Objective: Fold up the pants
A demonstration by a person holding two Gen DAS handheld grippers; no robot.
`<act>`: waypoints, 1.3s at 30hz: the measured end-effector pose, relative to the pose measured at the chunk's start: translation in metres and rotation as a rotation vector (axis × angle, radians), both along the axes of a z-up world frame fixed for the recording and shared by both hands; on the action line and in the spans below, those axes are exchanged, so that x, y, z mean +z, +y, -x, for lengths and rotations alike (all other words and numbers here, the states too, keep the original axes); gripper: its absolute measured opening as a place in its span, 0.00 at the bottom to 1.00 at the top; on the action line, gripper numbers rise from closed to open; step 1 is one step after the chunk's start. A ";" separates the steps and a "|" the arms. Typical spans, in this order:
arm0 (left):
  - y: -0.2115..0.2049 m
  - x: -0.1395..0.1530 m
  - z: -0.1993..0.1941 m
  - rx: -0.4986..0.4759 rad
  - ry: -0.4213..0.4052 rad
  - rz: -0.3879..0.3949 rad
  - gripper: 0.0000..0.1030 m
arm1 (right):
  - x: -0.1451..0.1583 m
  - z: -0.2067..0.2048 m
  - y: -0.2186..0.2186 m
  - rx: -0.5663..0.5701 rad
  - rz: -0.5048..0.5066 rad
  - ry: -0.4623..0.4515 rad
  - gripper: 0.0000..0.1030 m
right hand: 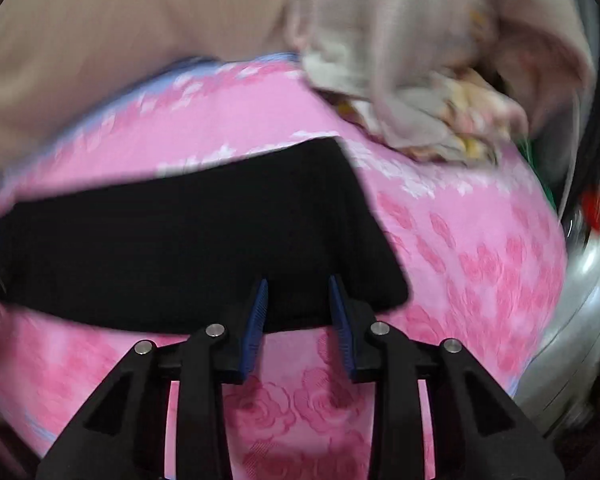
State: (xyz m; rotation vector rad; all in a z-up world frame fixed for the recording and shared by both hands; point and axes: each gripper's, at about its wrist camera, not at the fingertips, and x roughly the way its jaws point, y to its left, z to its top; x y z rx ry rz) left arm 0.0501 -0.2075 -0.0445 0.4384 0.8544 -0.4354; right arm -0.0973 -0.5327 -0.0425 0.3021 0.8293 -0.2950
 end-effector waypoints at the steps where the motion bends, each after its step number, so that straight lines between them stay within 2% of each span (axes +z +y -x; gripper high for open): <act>1: 0.003 0.003 0.002 0.003 -0.008 0.008 0.85 | 0.012 0.007 -0.003 -0.025 -0.005 -0.036 0.33; 2: 0.005 0.006 0.003 0.009 -0.016 0.015 0.85 | 0.024 0.013 -0.005 -0.035 0.005 -0.071 0.48; 3: 0.007 0.009 0.004 0.021 -0.031 0.021 0.85 | 0.032 0.017 -0.008 -0.048 0.020 -0.089 0.74; 4: 0.008 0.011 0.004 0.031 -0.042 0.023 0.85 | 0.038 0.019 -0.014 -0.077 0.050 -0.091 0.83; 6: 0.011 0.015 0.003 0.061 -0.063 0.028 0.85 | 0.036 0.017 -0.021 -0.096 0.063 -0.073 0.85; 11: 0.018 0.022 0.004 0.084 -0.079 0.044 0.85 | 0.004 -0.001 -0.044 -0.079 -0.120 -0.012 0.83; 12: 0.020 0.023 0.004 0.089 -0.088 0.039 0.85 | -0.003 -0.001 -0.046 -0.078 -0.144 -0.013 0.70; 13: 0.022 0.023 0.005 0.094 -0.099 0.032 0.85 | -0.009 -0.002 -0.047 -0.072 -0.180 -0.018 0.62; 15: 0.027 0.023 0.004 0.107 -0.108 0.018 0.85 | -0.016 -0.005 -0.045 -0.081 -0.177 -0.033 0.54; 16: 0.029 0.023 0.003 0.115 -0.104 0.019 0.85 | -0.015 -0.007 -0.042 -0.083 -0.156 -0.028 0.47; 17: 0.031 0.023 0.002 0.122 -0.100 0.021 0.85 | -0.014 -0.007 -0.041 -0.079 -0.159 -0.036 0.34; 18: 0.033 0.022 0.000 0.131 -0.096 0.022 0.85 | -0.014 -0.007 -0.040 -0.075 -0.177 -0.047 0.26; 23: 0.047 0.021 -0.008 0.165 -0.091 0.024 0.85 | -0.005 -0.009 -0.030 -0.061 -0.243 -0.104 0.24; 28: 0.068 0.024 -0.014 0.199 -0.097 0.040 0.85 | 0.028 -0.017 -0.007 0.014 -0.347 -0.222 0.23; 33: 0.090 0.025 -0.022 0.232 -0.102 0.043 0.85 | 0.072 -0.043 0.046 0.142 -0.357 -0.303 0.23; 39: 0.122 0.011 -0.038 0.288 -0.088 0.014 0.85 | 0.106 -0.092 0.123 0.315 -0.360 -0.332 0.23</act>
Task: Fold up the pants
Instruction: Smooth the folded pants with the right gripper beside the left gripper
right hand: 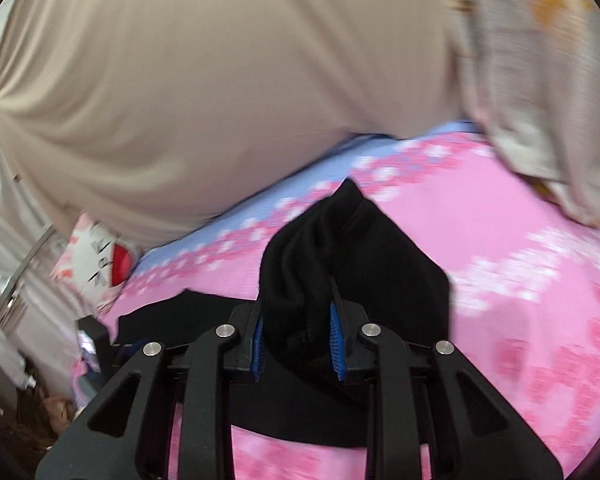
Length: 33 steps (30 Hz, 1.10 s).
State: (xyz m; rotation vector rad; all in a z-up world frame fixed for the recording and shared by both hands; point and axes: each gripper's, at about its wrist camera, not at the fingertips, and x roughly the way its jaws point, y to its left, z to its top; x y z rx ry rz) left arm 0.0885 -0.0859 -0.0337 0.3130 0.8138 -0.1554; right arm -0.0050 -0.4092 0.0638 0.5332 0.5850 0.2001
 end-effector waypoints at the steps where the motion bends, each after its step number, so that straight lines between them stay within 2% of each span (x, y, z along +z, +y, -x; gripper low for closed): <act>1: 0.005 -0.001 -0.001 0.007 -0.001 -0.001 0.85 | 0.004 -0.010 0.017 0.033 0.005 -0.005 0.23; 7: 0.052 0.001 -0.005 0.068 -0.018 0.015 0.85 | 0.012 -0.052 0.116 0.224 0.022 0.005 0.23; 14: 0.122 0.006 -0.009 0.181 -0.033 0.040 0.85 | -0.015 -0.095 0.236 0.440 0.061 0.072 0.23; 18: 0.156 0.004 -0.011 0.241 -0.028 0.050 0.85 | -0.038 -0.107 0.289 0.503 0.120 0.117 0.23; 24: 0.187 -0.002 -0.012 0.286 -0.016 0.052 0.85 | -0.077 -0.108 0.324 0.516 0.208 0.184 0.24; 26: 0.191 -0.004 -0.012 0.287 -0.012 0.059 0.85 | -0.087 -0.104 0.330 0.538 0.238 0.198 0.30; 27: 0.191 -0.004 -0.012 0.286 -0.011 0.061 0.85 | -0.087 -0.101 0.333 0.550 0.256 0.188 0.44; 29: 0.192 -0.005 -0.013 0.282 -0.008 0.068 0.85 | -0.082 -0.093 0.337 0.590 0.247 0.165 0.61; 33: 0.197 -0.003 -0.007 0.275 -0.012 0.077 0.85 | -0.046 -0.067 0.325 0.552 0.248 0.065 0.59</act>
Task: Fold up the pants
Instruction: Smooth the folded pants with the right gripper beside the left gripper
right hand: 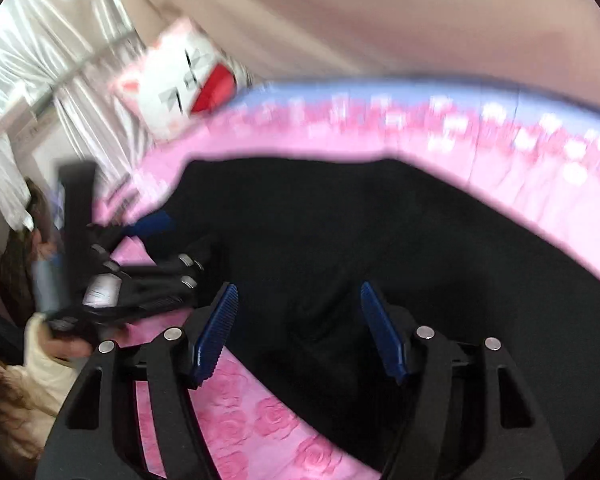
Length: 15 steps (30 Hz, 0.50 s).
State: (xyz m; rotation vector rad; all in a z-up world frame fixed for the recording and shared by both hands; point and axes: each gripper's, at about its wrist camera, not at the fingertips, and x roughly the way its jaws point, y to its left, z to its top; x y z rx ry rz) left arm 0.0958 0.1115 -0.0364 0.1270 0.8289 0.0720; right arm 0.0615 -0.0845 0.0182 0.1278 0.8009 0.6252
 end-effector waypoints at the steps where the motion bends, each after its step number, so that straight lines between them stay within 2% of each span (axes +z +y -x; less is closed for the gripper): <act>1: 0.003 0.000 0.001 0.002 0.000 -0.001 0.85 | 0.010 0.002 -0.010 -0.047 0.001 -0.030 0.59; 3: 0.005 -0.002 0.000 0.011 0.005 0.003 0.85 | 0.014 -0.005 -0.029 -0.122 0.005 -0.043 0.47; 4: 0.005 -0.003 -0.001 0.012 0.008 0.007 0.85 | 0.009 -0.012 -0.040 -0.173 0.011 -0.022 0.44; 5: 0.006 -0.004 -0.001 0.014 0.012 0.010 0.85 | 0.004 -0.018 -0.045 -0.192 0.008 -0.003 0.35; 6: 0.006 -0.004 -0.001 0.016 0.015 0.012 0.85 | -0.004 -0.024 -0.049 -0.207 0.003 0.022 0.31; 7: 0.006 -0.004 -0.001 0.016 0.016 0.013 0.85 | -0.012 -0.029 -0.049 -0.215 0.008 0.045 0.30; 10: 0.007 -0.005 0.000 0.016 0.018 0.008 0.85 | -0.045 -0.042 -0.033 -0.218 0.105 0.094 0.30; 15: 0.013 -0.006 0.003 0.029 0.018 0.004 0.85 | -0.024 -0.040 -0.015 -0.225 0.104 0.019 0.30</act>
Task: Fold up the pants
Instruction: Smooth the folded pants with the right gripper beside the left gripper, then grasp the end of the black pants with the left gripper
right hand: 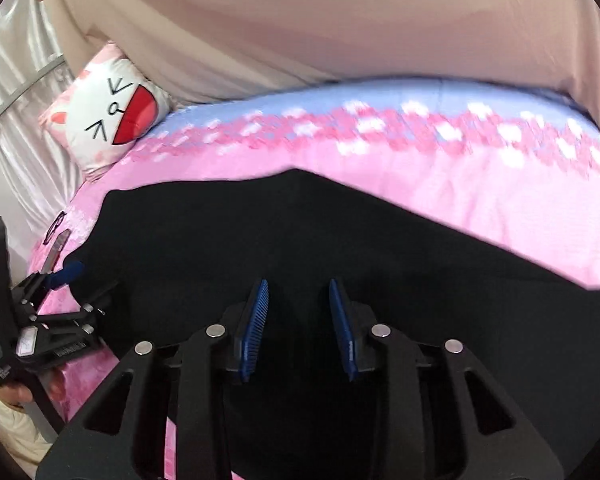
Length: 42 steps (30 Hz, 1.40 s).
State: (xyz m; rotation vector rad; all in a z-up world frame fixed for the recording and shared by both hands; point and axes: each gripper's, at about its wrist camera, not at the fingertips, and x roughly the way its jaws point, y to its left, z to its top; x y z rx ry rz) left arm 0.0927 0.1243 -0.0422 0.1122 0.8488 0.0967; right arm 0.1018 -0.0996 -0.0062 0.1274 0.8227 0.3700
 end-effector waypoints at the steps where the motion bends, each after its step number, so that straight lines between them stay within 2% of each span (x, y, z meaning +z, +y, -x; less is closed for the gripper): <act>1: 0.002 0.000 0.000 0.003 0.001 0.003 0.85 | 0.000 -0.003 0.006 0.003 0.027 -0.005 0.30; 5: 0.007 0.000 0.001 0.014 0.002 0.007 0.85 | -0.017 -0.013 0.024 0.014 0.077 0.007 0.30; 9: 0.014 0.001 0.004 0.022 -0.002 -0.002 0.85 | -0.006 -0.007 0.022 -0.007 0.046 -0.005 0.30; 11: 0.018 0.000 0.004 0.032 -0.001 -0.002 0.85 | 0.003 0.001 0.028 0.016 0.026 -0.025 0.30; 14: 0.024 -0.002 0.003 0.045 0.003 0.005 0.85 | -0.006 0.001 0.048 0.054 0.092 -0.008 0.30; 17: 0.029 -0.001 0.003 0.052 0.001 0.007 0.85 | -0.013 0.000 0.059 0.041 0.152 -0.031 0.31; 21: 0.051 0.006 0.011 0.092 -0.032 0.028 0.85 | 0.010 0.012 0.055 0.038 0.085 -0.070 0.31; 25: 0.112 0.014 0.025 0.228 -0.042 0.142 0.85 | 0.028 0.028 0.050 0.024 0.083 -0.115 0.31; 29: 0.175 0.003 0.038 0.368 -0.002 0.365 0.85 | 0.030 0.038 0.045 0.014 0.082 -0.126 0.31; 32: 0.204 -0.012 0.045 0.449 0.030 0.471 0.85 | 0.028 0.043 0.043 0.008 0.096 -0.126 0.31; 33: 0.207 -0.013 0.046 0.450 0.023 0.491 0.85 | 0.026 0.044 0.041 0.006 0.095 -0.121 0.31; 36: 0.204 -0.011 0.042 0.452 0.021 0.482 0.86 | 0.019 0.047 0.033 -0.011 0.106 -0.109 0.31; 38: 0.200 -0.011 0.033 0.442 0.025 0.474 0.86 | 0.011 0.049 0.029 -0.018 0.126 -0.091 0.35; 39: 0.198 -0.012 0.029 0.437 0.027 0.468 0.87 | 0.009 0.051 0.029 -0.008 0.128 -0.087 0.41; 40: 0.194 -0.012 0.024 0.429 0.032 0.462 0.88 | 0.007 0.054 0.029 0.004 0.132 -0.088 0.51; 41: 0.191 -0.012 0.021 0.422 0.032 0.457 0.88 | 0.005 0.057 0.034 0.023 0.150 -0.092 0.74; 42: 0.188 -0.012 0.018 0.413 0.033 0.456 0.89 | 0.003 0.060 0.040 0.040 0.179 -0.110 0.79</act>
